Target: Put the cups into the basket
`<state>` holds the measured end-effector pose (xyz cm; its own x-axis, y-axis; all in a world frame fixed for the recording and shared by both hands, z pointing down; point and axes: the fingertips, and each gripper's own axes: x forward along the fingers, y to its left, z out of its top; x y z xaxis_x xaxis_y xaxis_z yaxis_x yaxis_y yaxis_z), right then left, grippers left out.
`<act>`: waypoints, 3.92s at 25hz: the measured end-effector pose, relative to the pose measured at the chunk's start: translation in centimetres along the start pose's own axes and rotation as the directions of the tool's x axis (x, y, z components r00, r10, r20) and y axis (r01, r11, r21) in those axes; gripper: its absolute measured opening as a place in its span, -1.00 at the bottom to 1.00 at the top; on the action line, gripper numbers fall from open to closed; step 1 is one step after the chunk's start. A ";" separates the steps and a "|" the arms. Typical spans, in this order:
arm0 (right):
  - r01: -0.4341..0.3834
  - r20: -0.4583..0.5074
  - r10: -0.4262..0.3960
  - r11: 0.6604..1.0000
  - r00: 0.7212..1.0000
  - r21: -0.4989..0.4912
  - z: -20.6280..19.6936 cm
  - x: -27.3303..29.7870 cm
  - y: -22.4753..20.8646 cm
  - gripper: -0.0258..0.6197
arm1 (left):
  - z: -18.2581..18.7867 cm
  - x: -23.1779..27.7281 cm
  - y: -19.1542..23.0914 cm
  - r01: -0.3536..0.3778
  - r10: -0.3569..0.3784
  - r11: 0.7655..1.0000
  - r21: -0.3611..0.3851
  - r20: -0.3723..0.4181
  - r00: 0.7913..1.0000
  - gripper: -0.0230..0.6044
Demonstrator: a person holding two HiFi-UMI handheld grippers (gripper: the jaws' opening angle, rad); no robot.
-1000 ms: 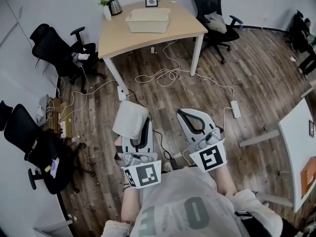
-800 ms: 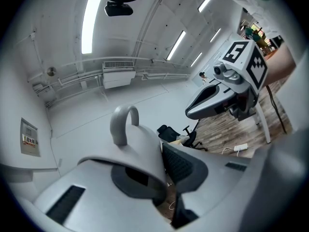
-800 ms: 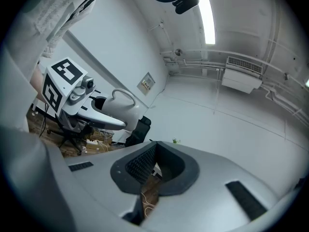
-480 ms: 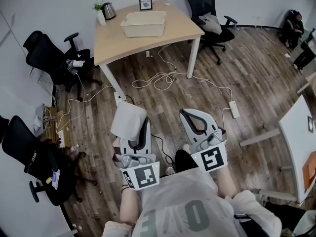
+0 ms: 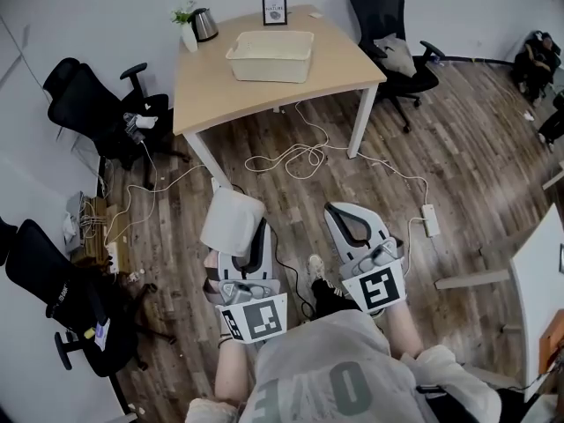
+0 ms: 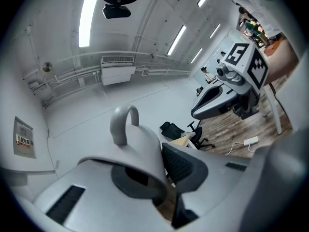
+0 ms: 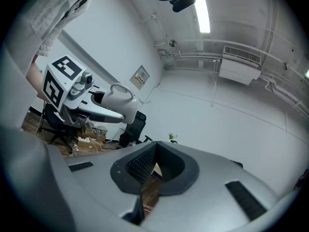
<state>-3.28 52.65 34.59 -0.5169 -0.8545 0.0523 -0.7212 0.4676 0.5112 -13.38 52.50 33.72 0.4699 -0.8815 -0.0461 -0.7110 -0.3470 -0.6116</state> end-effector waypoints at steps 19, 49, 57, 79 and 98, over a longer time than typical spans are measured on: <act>-0.085 0.032 0.084 0.996 0.996 0.032 -7.3 15.9 -14.1 -0.92 | -3.8 22.6 2.9 -0.041 0.038 0.997 -0.060 -0.056 0.998 -0.72; -0.073 0.004 0.073 0.996 0.997 0.042 -11.7 35.1 -23.0 -0.92 | -11.0 42.0 12.6 -0.005 0.000 0.991 -0.135 -0.034 0.999 -0.72; -0.063 -0.007 0.063 0.998 0.998 0.006 -11.4 44.4 -26.3 -0.92 | -14.5 49.3 17.0 0.006 -0.003 0.994 -0.109 0.026 1.000 -0.72; -0.056 -0.034 0.057 0.998 0.998 0.020 -17.8 60.2 -38.2 -0.92 | -18.6 69.4 20.1 0.059 -0.059 0.994 -0.094 0.009 0.998 -0.72; -0.147 0.017 0.146 0.983 0.989 0.107 -22.7 67.3 -44.5 -0.92 | -22.1 81.0 19.3 0.100 -0.111 0.992 -0.073 -0.178 0.978 -0.72</act>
<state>4.51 -30.78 34.82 -0.6243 -0.7731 0.1122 -0.6824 0.6096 0.4033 -0.55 -32.70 35.60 0.4453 -0.8803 0.1636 -0.6971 -0.4555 -0.5537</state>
